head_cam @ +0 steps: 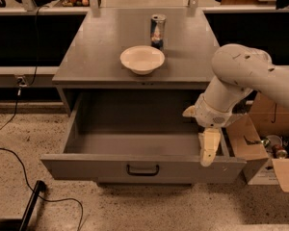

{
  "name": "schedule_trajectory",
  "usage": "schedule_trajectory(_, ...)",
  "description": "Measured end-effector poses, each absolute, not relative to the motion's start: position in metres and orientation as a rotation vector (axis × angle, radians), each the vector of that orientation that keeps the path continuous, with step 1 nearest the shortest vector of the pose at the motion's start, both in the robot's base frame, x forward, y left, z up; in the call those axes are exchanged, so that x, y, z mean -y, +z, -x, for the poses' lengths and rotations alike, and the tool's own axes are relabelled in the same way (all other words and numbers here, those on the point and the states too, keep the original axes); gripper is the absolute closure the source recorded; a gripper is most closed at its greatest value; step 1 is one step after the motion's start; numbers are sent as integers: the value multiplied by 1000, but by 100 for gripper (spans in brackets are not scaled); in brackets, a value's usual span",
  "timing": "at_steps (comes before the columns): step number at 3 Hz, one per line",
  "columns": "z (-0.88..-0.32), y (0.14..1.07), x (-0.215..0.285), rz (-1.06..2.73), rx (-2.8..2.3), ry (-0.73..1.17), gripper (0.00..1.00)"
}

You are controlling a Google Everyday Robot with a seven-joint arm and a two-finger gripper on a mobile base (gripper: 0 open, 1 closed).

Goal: Open top drawer

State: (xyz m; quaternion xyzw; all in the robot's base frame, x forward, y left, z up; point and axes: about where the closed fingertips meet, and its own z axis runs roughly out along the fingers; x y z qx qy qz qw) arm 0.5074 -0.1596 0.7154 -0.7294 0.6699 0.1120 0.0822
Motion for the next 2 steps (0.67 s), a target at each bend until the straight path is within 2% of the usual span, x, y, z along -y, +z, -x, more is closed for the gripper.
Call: schedule_trajectory(2, -533, 688, 160, 2226, -2111, 218, 43)
